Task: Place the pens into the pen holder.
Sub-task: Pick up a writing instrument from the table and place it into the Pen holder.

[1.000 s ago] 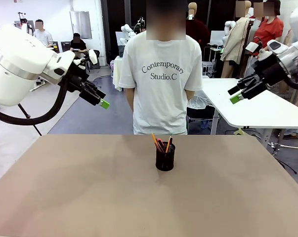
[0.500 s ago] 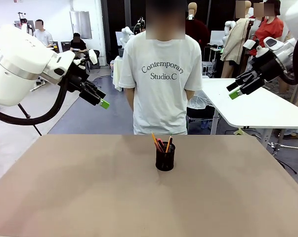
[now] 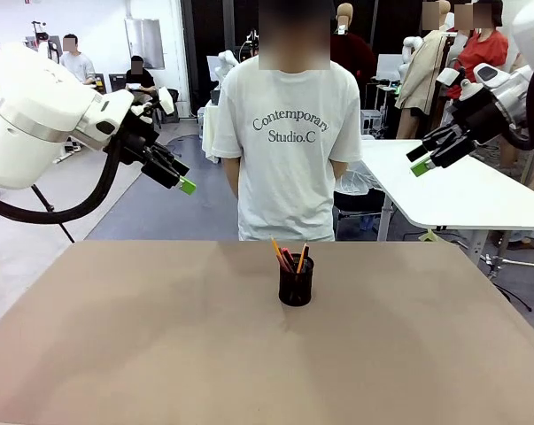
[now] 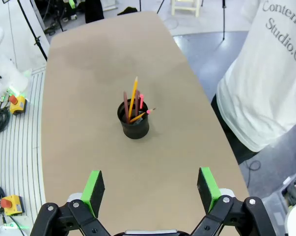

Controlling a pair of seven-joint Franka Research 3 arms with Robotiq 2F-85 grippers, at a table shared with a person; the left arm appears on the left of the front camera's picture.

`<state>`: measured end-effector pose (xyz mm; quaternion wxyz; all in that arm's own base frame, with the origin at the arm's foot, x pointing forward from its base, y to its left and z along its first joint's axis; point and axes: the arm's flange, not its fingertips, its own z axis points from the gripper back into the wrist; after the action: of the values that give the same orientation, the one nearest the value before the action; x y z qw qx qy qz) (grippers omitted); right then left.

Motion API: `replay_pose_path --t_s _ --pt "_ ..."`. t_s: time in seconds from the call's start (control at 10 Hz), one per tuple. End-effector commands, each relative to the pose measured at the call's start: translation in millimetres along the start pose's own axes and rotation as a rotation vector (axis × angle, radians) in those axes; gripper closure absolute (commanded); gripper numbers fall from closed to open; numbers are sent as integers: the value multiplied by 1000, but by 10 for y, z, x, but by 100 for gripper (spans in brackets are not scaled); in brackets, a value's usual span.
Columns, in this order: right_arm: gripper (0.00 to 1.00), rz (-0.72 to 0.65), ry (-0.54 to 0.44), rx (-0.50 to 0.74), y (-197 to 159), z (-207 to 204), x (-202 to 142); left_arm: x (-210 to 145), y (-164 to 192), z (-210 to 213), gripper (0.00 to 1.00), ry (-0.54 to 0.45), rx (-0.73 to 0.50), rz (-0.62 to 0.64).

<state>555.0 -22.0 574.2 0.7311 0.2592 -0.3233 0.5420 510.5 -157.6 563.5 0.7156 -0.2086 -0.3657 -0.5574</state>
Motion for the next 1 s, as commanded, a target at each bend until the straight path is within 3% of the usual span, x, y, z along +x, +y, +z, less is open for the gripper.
replay_pose_path --t_s 0.0,0.9 --pt "0 -3 0 -2 55 -6 -10 -11 4 21 0 -2 4 4" --pt "0 -3 0 -2 55 -6 -10 -11 4 21 0 -2 4 4"
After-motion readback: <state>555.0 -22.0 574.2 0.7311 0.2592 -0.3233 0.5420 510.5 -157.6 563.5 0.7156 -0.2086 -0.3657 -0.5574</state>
